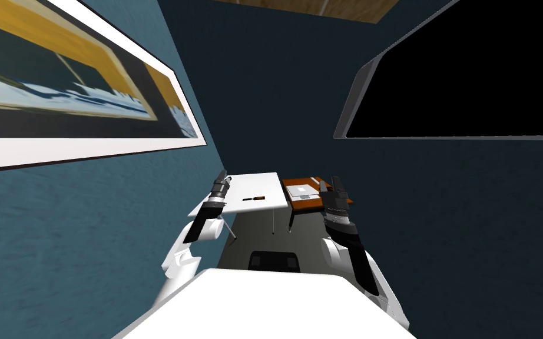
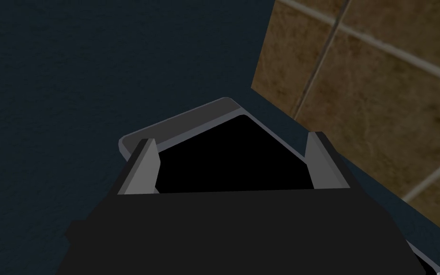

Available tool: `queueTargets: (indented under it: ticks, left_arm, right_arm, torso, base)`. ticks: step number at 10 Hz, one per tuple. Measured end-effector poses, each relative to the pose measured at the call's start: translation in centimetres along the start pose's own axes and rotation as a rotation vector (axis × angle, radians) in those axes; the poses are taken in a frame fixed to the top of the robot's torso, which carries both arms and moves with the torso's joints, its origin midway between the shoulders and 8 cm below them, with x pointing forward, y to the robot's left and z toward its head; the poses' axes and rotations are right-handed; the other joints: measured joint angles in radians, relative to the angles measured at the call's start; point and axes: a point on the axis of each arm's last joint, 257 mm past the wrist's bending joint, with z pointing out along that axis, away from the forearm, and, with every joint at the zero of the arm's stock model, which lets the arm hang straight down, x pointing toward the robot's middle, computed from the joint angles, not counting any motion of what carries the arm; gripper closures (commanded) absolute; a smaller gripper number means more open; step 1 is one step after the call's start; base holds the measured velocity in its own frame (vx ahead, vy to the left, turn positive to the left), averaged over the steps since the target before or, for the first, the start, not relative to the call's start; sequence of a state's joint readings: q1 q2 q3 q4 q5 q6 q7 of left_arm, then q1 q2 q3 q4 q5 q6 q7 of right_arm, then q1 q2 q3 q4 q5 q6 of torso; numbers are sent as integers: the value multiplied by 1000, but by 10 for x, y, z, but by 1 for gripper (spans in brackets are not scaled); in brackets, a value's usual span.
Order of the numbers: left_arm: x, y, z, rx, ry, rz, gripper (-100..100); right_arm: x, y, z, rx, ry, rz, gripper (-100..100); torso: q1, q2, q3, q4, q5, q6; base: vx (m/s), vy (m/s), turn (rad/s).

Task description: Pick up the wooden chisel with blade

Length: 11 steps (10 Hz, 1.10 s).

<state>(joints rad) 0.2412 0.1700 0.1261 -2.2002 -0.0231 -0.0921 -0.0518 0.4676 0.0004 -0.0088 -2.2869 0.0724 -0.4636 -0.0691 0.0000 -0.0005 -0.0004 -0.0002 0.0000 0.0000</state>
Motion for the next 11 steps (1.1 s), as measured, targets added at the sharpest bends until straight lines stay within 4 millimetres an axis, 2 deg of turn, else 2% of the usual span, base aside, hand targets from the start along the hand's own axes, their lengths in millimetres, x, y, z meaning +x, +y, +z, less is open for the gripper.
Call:
queueTargets:
  ticks: [11]
  left_arm:
    - [-18, 41, 29, -190, -26, 27, -100]
  right_arm:
    - [0, 0, 0, 0, 0, 0, 0]
  torso:
    - [0, 0, 0, 0, 0, 0]
  base:
    - [10, -3, 7]
